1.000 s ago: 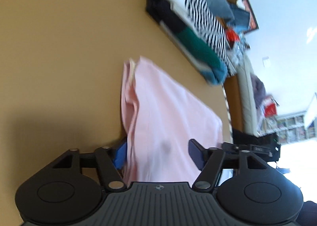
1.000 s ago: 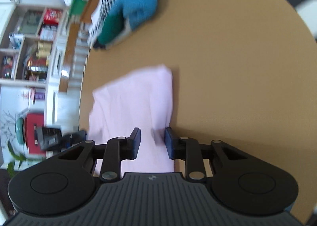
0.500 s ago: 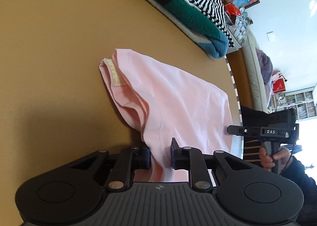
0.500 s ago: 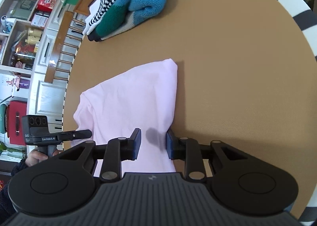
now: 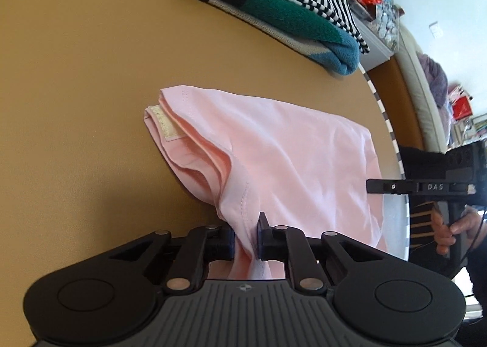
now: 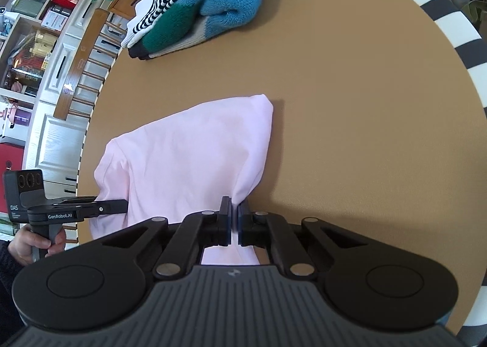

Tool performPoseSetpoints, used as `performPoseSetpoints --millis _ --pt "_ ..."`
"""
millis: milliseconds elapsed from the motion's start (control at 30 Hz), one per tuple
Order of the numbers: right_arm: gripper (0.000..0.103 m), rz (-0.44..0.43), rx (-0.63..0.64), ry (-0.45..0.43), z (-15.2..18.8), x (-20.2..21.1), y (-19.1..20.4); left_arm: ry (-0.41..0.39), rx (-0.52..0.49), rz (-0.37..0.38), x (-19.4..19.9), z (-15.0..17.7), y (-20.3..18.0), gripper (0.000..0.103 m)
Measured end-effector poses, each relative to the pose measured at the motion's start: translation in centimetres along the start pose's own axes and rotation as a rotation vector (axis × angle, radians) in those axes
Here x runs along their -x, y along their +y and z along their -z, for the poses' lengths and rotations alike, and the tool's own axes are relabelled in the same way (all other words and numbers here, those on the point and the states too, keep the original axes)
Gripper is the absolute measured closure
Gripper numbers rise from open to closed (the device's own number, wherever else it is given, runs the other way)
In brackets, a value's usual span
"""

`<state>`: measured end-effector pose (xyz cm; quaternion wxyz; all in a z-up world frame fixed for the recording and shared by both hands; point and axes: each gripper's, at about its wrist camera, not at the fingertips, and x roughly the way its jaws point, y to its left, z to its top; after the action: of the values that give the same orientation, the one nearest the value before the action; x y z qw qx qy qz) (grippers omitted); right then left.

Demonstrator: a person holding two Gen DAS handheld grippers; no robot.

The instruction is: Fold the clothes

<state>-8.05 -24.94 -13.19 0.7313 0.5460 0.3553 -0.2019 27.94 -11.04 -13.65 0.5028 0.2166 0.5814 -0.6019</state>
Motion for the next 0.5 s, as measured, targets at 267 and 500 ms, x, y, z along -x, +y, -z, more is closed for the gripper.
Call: performPoseSetpoints --millis 267,500 --pt "0.1 0.016 0.005 -0.018 -0.1 0.3 0.3 -0.005 0.006 -0.034 0.1 0.0 -0.2 0.09" --pt "0.1 0.008 0.032 -0.068 -0.6 2.3 1.9 -0.057 0.001 -0.037 2.2 -0.6 -0.8 0.09"
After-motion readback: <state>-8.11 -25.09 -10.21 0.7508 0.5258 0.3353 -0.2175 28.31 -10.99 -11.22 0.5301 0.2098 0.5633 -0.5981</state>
